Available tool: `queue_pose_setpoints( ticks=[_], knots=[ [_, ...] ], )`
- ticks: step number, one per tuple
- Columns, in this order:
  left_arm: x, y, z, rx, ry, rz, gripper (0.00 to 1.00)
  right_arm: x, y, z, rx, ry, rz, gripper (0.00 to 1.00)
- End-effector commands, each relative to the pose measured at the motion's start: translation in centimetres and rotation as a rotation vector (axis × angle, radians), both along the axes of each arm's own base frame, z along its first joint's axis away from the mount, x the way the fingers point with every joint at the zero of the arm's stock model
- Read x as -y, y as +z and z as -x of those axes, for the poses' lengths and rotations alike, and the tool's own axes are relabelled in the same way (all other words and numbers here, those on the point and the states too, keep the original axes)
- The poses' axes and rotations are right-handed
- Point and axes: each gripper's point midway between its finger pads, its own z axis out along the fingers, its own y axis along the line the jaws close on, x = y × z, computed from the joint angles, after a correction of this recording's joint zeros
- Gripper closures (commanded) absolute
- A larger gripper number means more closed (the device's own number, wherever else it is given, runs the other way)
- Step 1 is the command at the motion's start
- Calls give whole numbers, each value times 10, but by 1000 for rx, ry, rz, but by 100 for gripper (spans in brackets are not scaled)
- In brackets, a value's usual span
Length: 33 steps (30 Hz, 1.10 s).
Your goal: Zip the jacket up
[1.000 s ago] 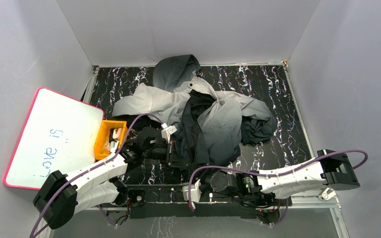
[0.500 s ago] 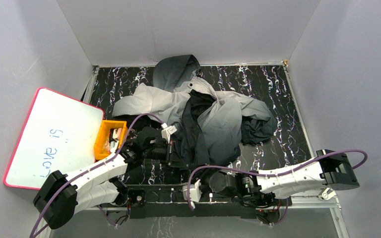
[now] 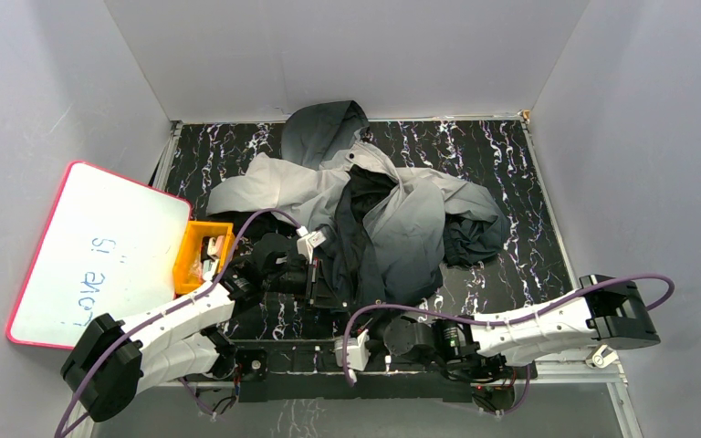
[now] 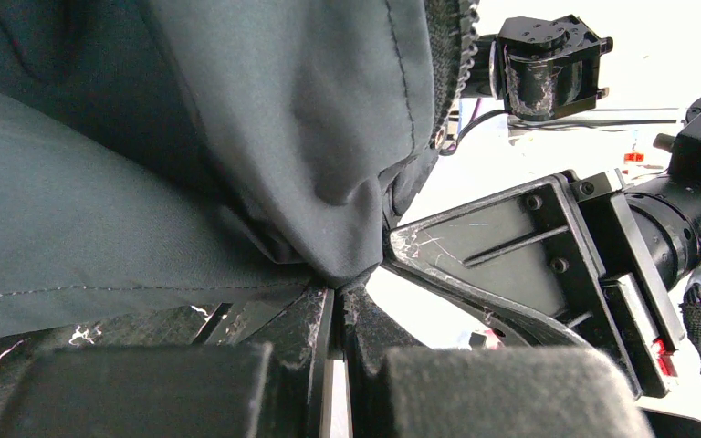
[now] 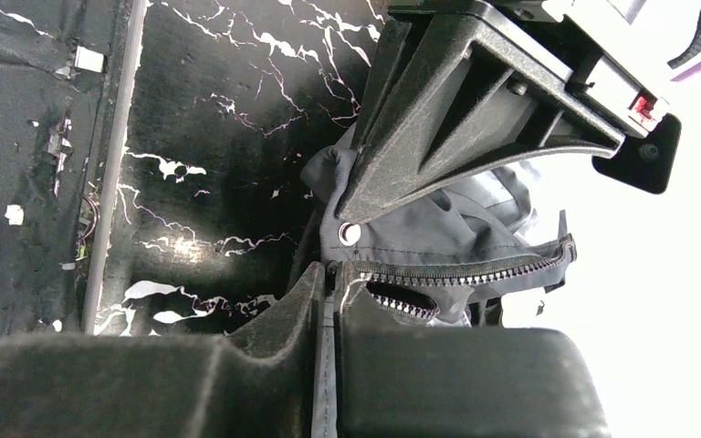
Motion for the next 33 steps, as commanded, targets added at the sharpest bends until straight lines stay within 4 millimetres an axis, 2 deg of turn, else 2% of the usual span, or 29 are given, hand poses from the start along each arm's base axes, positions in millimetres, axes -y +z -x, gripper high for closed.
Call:
queue_pose_setpoints(
  ticks=[1, 3, 4, 12, 24, 33],
  knots=[
    [0, 5, 9, -7, -46, 22, 100, -5, 24, -3, -32, -47, -120, 93],
    [0, 6, 9, -4, -49, 22, 100, -5, 24, -3, -49, -52, -125, 100],
    [0, 6, 9, -3, -50, 22, 100, -5, 25, -2, -60, -54, -129, 100],
    [0, 6, 10, 3, -56, 15, 100, -8, 26, -7, -195, -92, -144, 100],
    [0, 6, 11, 1, -65, 19, 100, -13, 36, -26, -473, -120, -214, 100],
    [-1, 7, 13, 1, -68, 25, 100, -8, 32, -44, -438, -199, -246, 100]
  ],
)
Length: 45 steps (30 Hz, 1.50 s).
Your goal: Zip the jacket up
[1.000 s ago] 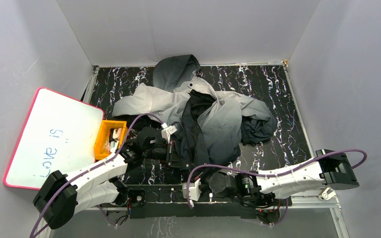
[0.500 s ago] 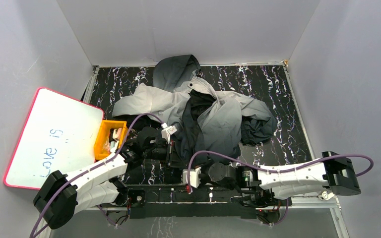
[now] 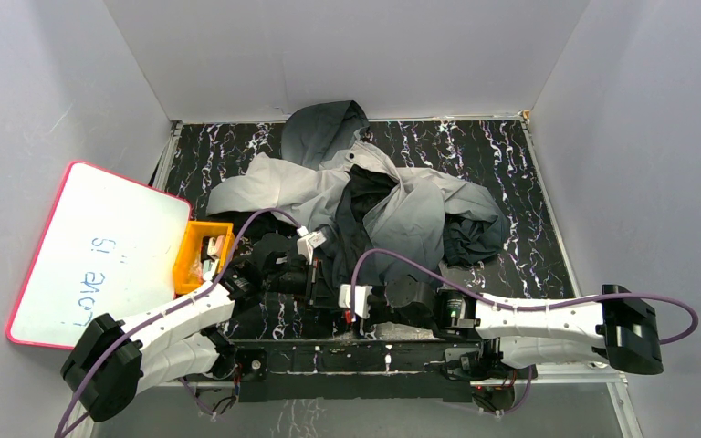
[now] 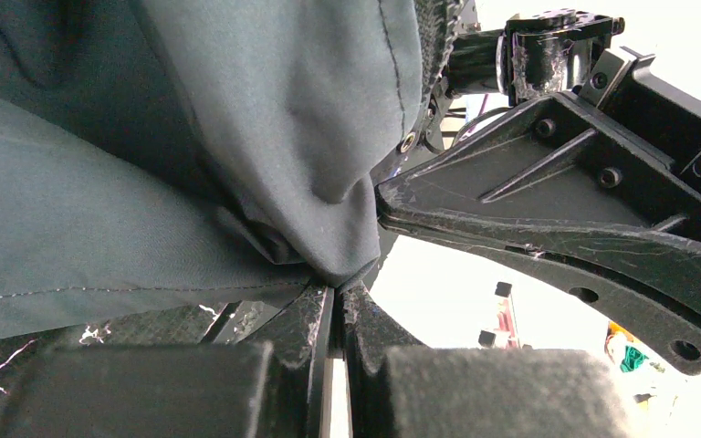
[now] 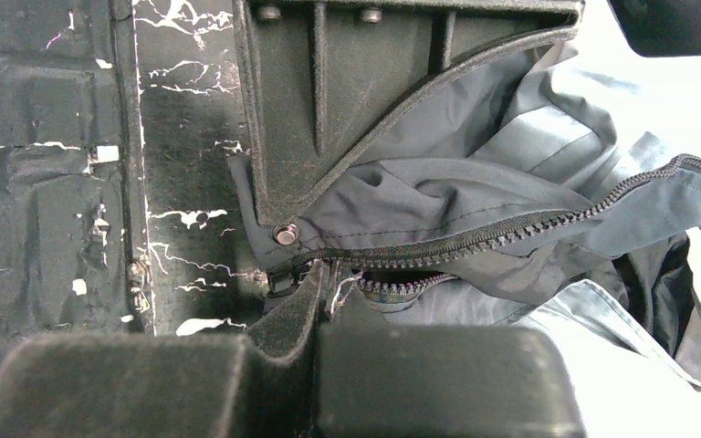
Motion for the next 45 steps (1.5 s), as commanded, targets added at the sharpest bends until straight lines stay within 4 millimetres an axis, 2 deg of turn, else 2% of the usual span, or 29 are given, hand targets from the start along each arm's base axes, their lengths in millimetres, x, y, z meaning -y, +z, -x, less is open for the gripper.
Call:
queue_pose_setpoints(
  ticks=[1, 13, 22, 28, 34, 38, 40, 45],
  knots=[
    [1, 9, 14, -19, -62, 34, 100, -5, 26, -19, 41, -93, -94, 100],
    [1, 8, 16, -27, -71, 33, 100, 3, 48, -63, 233, -302, -156, 100],
    [1, 9, 18, -25, -73, 36, 100, 17, 63, -77, 298, -403, -197, 100],
    [0, 9, 17, -22, -67, 30, 100, 15, 64, -49, 153, -274, -221, 100],
    [1, 7, 18, -28, -77, 26, 100, 16, 61, -7, -41, -99, -168, 69],
    [1, 8, 18, -24, -81, 28, 100, 23, 51, 14, -195, -26, -65, 60],
    [1, 8, 17, -23, -81, 28, 100, 26, 48, 21, -276, 2, -27, 59],
    [2, 9, 18, -22, -87, 33, 100, 27, 47, 27, -491, 70, -8, 54]
  ],
)
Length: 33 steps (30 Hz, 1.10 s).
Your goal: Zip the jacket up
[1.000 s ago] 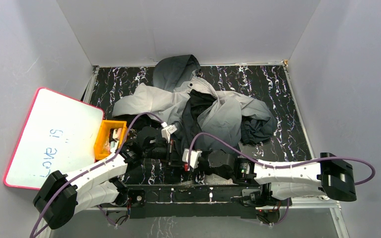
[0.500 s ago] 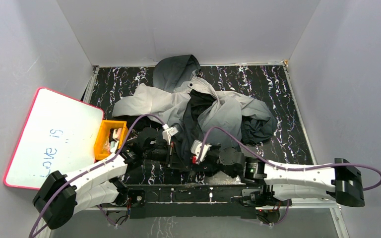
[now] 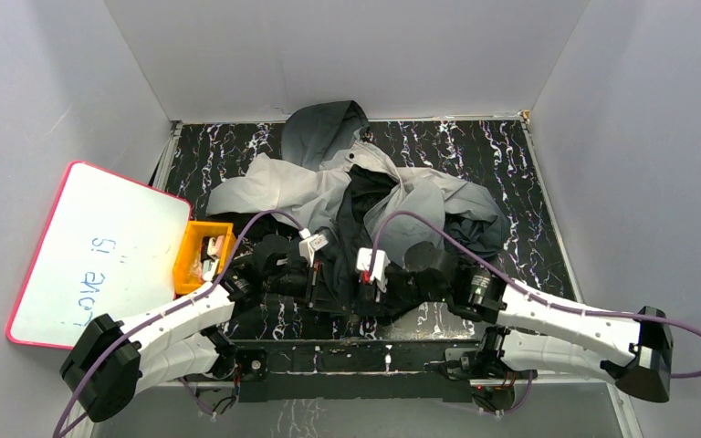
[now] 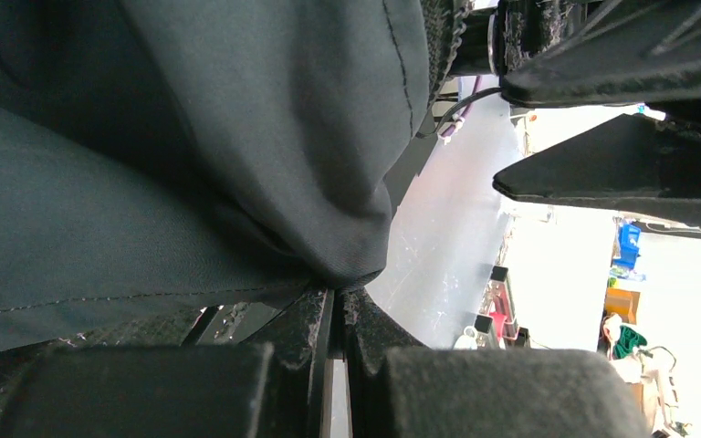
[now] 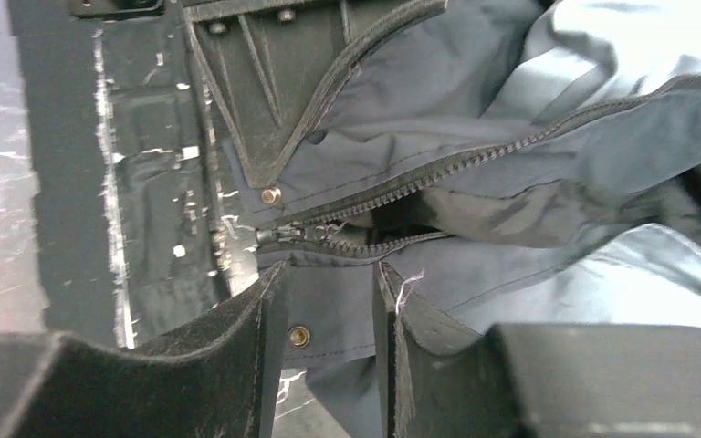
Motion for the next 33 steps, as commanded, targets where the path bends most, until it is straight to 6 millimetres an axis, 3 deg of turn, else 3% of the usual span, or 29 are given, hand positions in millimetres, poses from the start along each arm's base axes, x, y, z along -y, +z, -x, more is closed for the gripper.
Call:
queue_pose_setpoints(
  ticks=[1, 5, 15, 33],
  knots=[
    [1, 7, 9, -14, -51, 24, 100, 0, 4, 28, -277, 139, 6, 53],
    [1, 7, 10, -15, -54, 27, 100, -7, 5, 24, -432, 175, 4, 50],
    [1, 7, 12, -15, -52, 33, 100, -31, 6, 9, -511, 206, -23, 45],
    [1, 8, 13, -12, -57, 37, 100, -29, -34, -6, -538, 135, 23, 44]
  ],
)
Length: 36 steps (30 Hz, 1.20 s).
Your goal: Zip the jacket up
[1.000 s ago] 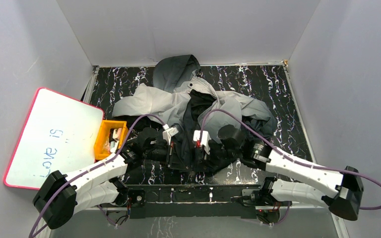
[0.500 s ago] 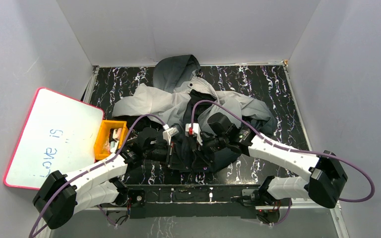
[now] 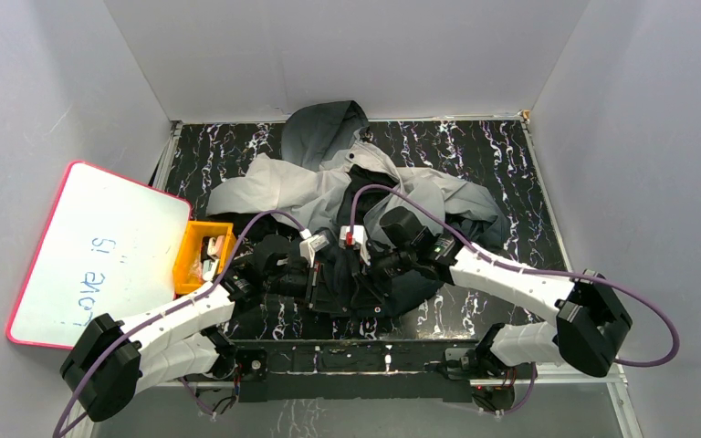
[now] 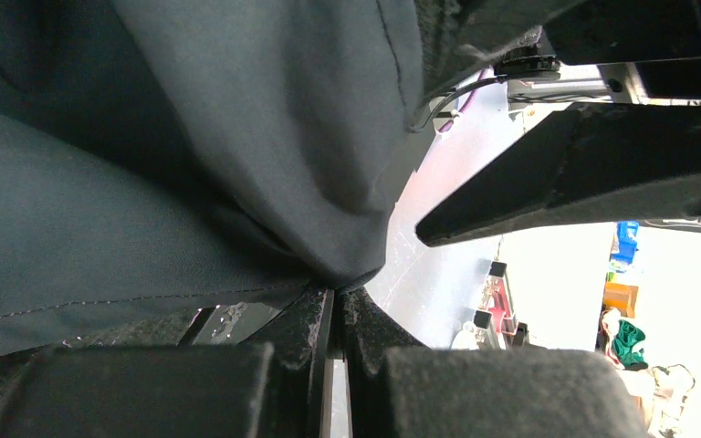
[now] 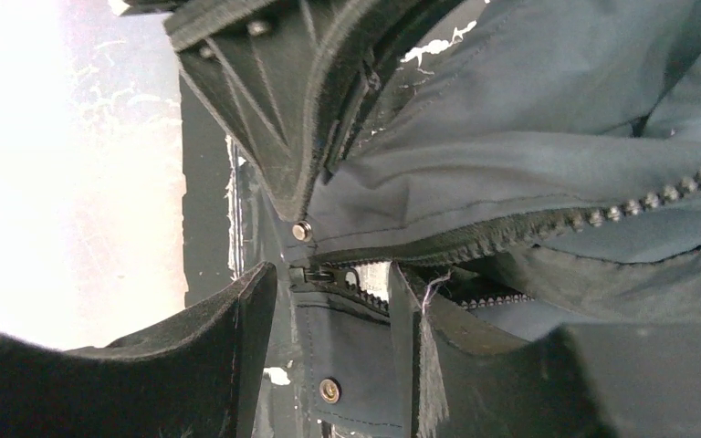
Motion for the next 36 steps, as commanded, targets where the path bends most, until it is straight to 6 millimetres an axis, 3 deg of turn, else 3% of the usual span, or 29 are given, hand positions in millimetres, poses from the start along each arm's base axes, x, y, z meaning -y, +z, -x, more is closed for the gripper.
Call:
queue_pose_setpoints(
  ticks=[1, 17, 22, 28, 36],
  knots=[
    [1, 7, 11, -9, -45, 32, 100, -4, -4, -8, 8, -19, -15, 44],
    [1, 7, 11, -8, -44, 31, 100, -3, -14, 7, -87, 33, -5, 50],
    [1, 7, 10, -9, -44, 30, 100, -3, -15, 8, -99, 45, 3, 60],
    [1, 6, 10, -11, -46, 28, 100, -4, -13, 5, -89, 36, 4, 99],
    [2, 8, 11, -12, -52, 32, 100, -3, -2, -9, -9, -32, 2, 100]
  ],
)
